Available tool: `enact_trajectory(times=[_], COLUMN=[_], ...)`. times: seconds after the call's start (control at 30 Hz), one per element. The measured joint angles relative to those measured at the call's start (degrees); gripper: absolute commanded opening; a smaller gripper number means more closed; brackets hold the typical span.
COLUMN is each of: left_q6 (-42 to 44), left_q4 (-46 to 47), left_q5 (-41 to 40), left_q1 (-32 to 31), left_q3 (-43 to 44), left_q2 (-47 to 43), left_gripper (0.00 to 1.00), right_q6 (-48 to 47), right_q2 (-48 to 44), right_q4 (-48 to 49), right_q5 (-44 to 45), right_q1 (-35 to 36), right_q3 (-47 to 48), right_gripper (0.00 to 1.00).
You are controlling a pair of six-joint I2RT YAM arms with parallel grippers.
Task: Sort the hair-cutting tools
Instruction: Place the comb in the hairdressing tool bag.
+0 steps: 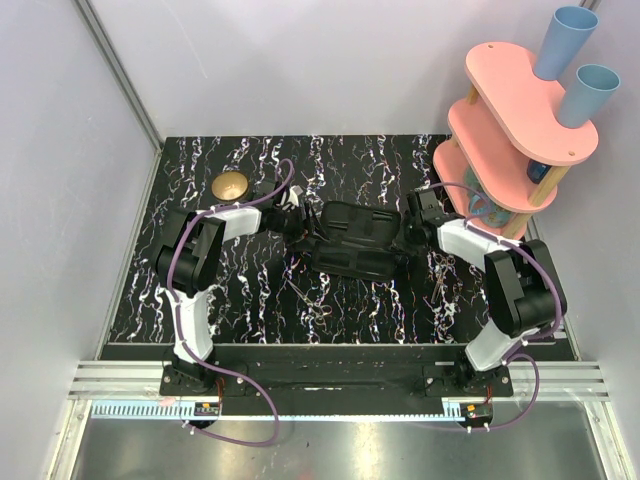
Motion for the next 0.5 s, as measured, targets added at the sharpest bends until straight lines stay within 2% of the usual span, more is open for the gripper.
enact_trajectory(times=[0.5], left_q6=[0.02], left_q4=[0.0], left_q5=[0.02], left_q1=[0.0], left_q3=[0.0], left_q2=[0.02], left_gripper=[0.69], right_q6=[-0.98], right_q2=[5.33], right_q4=[2.67], right_q5=[-3.08], right_q1=[-0.11], right_q3=[1.07], right_gripper=[0.18])
